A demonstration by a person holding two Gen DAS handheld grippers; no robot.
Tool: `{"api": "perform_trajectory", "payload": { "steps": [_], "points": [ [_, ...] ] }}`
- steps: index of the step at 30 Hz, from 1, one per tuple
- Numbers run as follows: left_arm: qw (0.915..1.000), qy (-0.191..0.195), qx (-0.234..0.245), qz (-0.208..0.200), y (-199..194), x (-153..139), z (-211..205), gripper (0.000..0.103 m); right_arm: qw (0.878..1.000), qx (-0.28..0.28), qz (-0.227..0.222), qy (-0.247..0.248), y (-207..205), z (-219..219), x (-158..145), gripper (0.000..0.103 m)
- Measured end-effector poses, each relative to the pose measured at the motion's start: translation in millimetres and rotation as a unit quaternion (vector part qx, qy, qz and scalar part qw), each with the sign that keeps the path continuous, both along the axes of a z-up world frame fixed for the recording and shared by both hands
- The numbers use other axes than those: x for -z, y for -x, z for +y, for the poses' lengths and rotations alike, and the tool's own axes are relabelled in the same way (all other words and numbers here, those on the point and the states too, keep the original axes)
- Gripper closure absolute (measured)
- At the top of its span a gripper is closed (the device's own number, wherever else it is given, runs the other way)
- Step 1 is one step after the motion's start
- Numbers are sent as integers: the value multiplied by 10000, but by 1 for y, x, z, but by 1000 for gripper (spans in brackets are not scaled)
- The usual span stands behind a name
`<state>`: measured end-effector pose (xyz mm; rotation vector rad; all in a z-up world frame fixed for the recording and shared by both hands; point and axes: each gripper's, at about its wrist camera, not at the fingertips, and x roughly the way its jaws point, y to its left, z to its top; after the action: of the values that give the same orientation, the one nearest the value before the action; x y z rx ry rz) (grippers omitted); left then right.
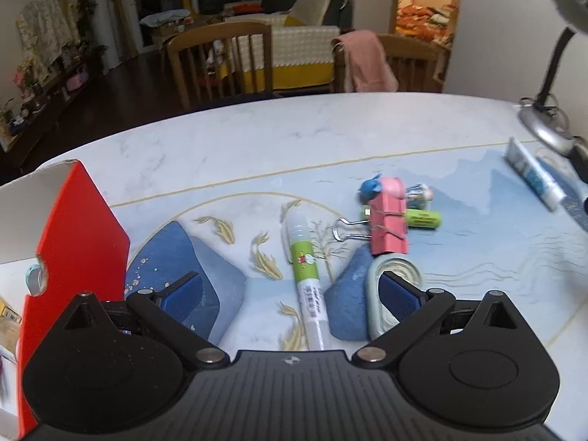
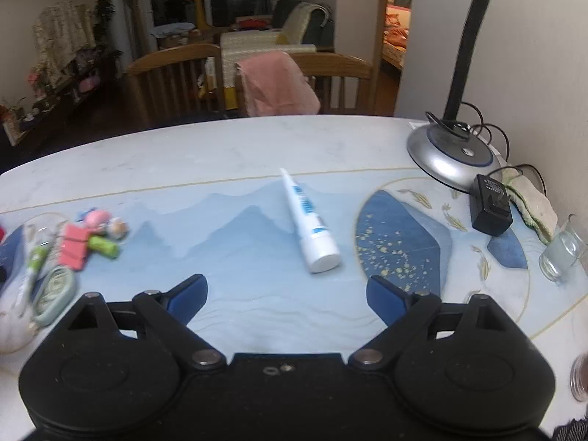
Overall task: Organize rigid objects
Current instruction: 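Grasp the green glue stick with the left tool while the right tool grasps the white tube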
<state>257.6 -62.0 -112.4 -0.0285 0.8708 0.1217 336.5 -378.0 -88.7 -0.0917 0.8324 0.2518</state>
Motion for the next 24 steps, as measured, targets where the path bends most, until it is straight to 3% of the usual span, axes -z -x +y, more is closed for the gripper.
{"api": "perform_trajectory", "payload": {
  "steps": [10,18,24],
  "points": [
    [9997,15,-118,202,-27,28,1,1,9996,18,135,236,-55,-3,32,17],
    [9992,-116,-236,306,-33,46,6,2,9991,-159,182,353,-75,6,47,28],
    [9992,57,-286,264,-33,48,10,16,9986,-217,208,434,-82,12,54,39]
  ]
}}
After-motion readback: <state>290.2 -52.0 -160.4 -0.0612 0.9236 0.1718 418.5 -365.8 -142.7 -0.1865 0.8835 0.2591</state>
